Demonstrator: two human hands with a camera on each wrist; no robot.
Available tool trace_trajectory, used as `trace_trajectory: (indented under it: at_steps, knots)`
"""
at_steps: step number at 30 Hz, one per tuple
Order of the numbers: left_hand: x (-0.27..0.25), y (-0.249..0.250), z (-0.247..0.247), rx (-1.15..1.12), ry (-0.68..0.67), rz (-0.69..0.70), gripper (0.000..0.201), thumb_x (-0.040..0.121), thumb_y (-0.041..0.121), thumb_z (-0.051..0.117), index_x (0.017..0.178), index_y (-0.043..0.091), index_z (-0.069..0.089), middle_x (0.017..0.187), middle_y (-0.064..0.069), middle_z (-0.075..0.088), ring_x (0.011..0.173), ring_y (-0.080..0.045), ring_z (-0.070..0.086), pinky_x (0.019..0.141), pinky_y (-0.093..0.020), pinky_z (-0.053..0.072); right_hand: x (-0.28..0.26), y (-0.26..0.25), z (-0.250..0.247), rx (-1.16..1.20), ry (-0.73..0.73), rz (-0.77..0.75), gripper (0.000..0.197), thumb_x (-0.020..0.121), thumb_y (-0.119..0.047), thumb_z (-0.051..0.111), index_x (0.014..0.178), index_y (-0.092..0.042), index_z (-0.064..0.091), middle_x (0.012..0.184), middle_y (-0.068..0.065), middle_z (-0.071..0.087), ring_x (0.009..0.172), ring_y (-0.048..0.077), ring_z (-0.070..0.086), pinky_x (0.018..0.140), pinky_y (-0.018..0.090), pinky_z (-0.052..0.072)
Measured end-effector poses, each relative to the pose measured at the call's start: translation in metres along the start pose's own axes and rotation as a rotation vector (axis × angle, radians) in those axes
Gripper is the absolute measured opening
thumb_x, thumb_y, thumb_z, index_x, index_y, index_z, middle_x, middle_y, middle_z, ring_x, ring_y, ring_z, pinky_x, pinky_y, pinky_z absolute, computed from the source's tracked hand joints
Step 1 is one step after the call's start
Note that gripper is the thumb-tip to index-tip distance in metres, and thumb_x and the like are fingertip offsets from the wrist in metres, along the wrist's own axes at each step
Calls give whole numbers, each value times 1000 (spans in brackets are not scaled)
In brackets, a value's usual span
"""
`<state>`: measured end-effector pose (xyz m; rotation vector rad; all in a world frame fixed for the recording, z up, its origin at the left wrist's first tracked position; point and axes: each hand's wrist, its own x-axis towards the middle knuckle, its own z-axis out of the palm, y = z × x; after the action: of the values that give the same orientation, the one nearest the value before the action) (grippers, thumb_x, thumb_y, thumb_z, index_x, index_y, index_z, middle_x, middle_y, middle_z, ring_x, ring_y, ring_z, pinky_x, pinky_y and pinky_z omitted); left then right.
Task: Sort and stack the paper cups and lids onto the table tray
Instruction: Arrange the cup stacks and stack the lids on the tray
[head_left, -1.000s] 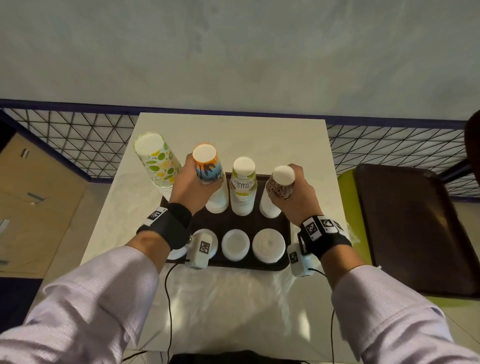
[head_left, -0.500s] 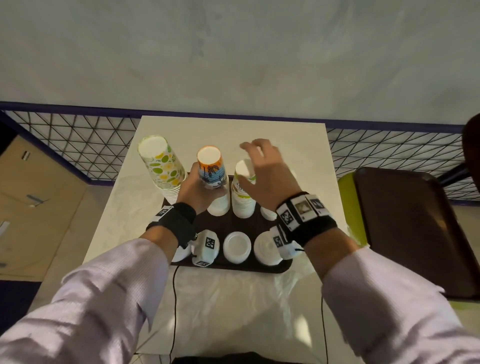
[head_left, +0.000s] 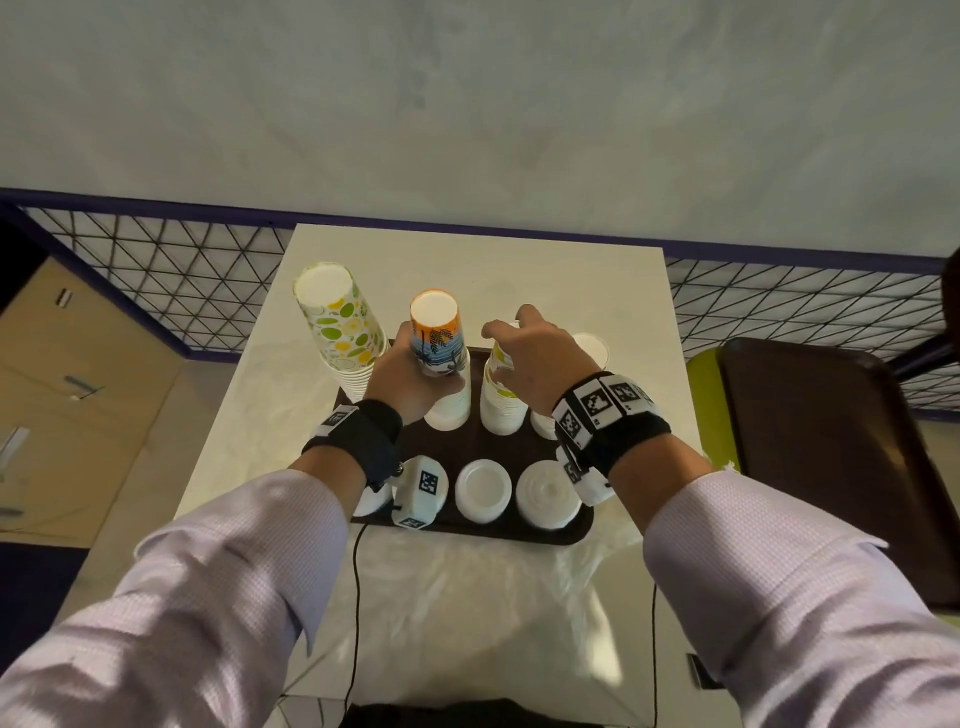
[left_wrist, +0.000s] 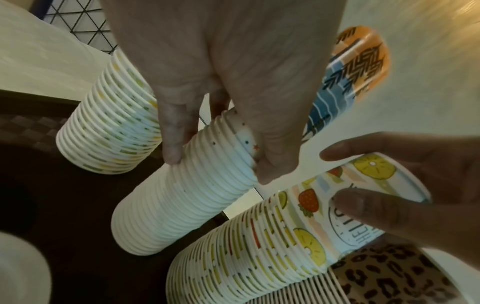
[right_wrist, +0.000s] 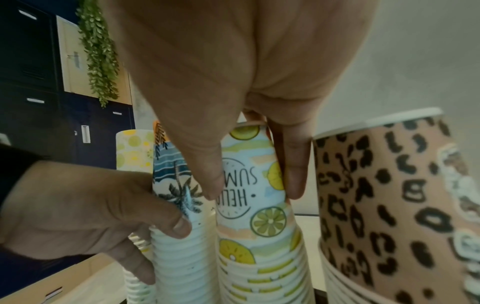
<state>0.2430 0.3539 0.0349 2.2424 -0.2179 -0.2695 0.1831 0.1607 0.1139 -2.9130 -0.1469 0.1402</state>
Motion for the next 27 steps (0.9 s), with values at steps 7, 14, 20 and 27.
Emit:
trace_trajectory:
  at_steps: [7, 14, 20, 27]
  knots:
    - [1, 2, 2, 0, 2, -4, 89, 76, 24, 91, 149, 14, 41, 142, -7, 62, 132, -32, 58, 103, -32, 47, 1, -3, 1, 57, 21, 42, 53, 95, -27, 67, 144, -23, 49, 125, 14, 53, 101, 35, 65, 89, 36, 54]
    - [-1, 3, 2, 0, 5, 0, 88, 77, 23, 91, 149, 12, 41, 143, -8, 61, 132, -32, 58, 103, -32, 46, 2, -3, 3, 95, 20, 81, 53, 95, -31, 67, 144, -23, 47, 123, 15, 54, 102, 36, 65, 89, 38, 55]
    - [-1, 4, 1, -12, 11, 11, 89, 75, 24, 92, 148, 11, 42, 143, -8, 62, 133, -32, 58, 109, -42, 49, 4, -5, 5, 85, 19, 91, 53, 96, -31, 65, 145, -23, 46, 122, 14, 53, 100, 36, 65, 87, 37, 54]
    - [-3, 6, -2, 4, -2, 13, 87, 78, 22, 90, 149, 11, 41, 143, -9, 61, 133, -32, 57, 108, -39, 49, 3, -6, 6, 72, 33, 76, 55, 95, -30, 68, 145, -23, 46, 122, 15, 53, 101, 36, 65, 89, 38, 56]
